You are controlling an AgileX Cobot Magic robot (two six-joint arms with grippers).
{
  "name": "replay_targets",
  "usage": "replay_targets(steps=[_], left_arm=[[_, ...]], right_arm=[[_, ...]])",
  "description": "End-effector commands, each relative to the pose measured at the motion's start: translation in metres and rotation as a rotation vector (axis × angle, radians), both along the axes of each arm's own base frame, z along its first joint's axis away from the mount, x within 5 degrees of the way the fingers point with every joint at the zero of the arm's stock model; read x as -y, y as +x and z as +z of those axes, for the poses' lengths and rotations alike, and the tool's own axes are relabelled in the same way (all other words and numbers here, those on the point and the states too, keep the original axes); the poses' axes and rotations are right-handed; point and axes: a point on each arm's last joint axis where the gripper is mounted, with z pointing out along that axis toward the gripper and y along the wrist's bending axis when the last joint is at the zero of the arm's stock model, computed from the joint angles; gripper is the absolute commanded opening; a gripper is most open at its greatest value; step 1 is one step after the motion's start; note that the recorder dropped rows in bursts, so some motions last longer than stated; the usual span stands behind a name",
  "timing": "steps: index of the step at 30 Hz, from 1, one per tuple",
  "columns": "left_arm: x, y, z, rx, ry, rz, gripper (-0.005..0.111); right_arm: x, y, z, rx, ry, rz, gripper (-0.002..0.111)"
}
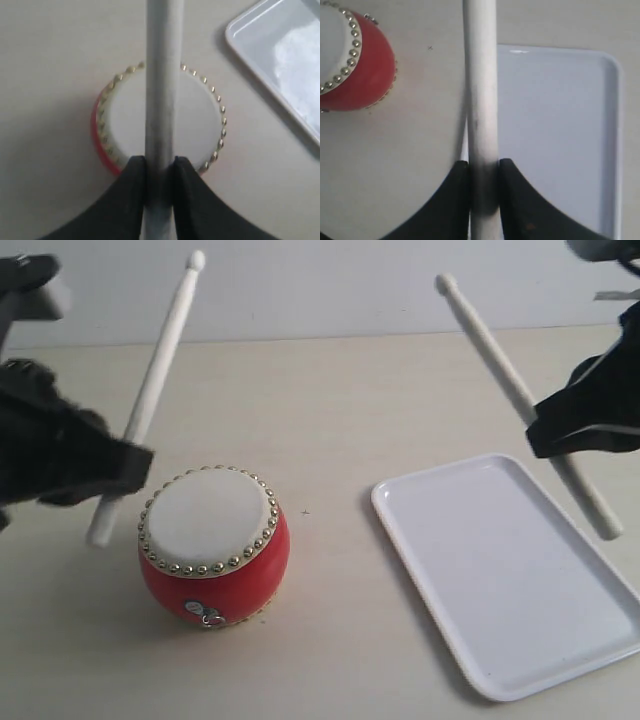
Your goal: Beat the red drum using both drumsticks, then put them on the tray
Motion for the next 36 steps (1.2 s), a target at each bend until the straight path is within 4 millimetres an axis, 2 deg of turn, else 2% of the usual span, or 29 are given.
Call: replay_targets(steps=[1,3,7,11,15,20,25,30,32,36], left_arm=[[-0.034,-0.038,-0.021,-0.087,0.057,0.055,0.0],[-0.048,-0.047,-0.033,-0.107,0.079,0.077,0.0],[-0.065,-0.049,-0.046,-0.165,0.162,0.069,0.0],[-0.074,-0.047,-0.054,-0.28,0.225,-0.028,0.0],[-0.071,-0.043,-0.06,-0.375,0.111,-0.09,0.0],[-0.069,-0.047,-0.065,-0.491,0.105,-0.138,0.0],[-0.074,-0.045,-0.064,-0.451,0.139,-0.064,0.0],[-0.079,-0.053,-0.044,-0.281,0.095,-0.004,0.0],[-0.082,-0.059,-0.042,-0.281,0.115,-0.013,0.0],[-0.086,-0.061,-0.042,-0.282,0.154,-0.015,0.0]], right_arm=[[-0.023,0.009,-0.021,-0.07,-0.009,0.076,0.0],[-0.034,0.012,-0.031,-0.104,-0.023,0.107,0.0],[-0.052,0.016,-0.043,-0.17,-0.054,0.118,0.0],[-0.07,0.022,-0.033,-0.208,-0.083,0.119,0.0],[-0.085,0.025,-0.015,-0.182,-0.127,0.117,0.0],[-0.098,0.02,-0.013,-0.255,-0.252,0.193,0.0],[-0.124,0.014,-0.034,-0.305,-0.311,0.272,0.0],[-0.146,0.017,-0.05,-0.29,-0.31,0.318,0.0],[-0.151,0.02,-0.047,-0.287,-0.313,0.334,0.0],[-0.157,0.025,-0.023,-0.246,-0.279,0.348,0.0]])
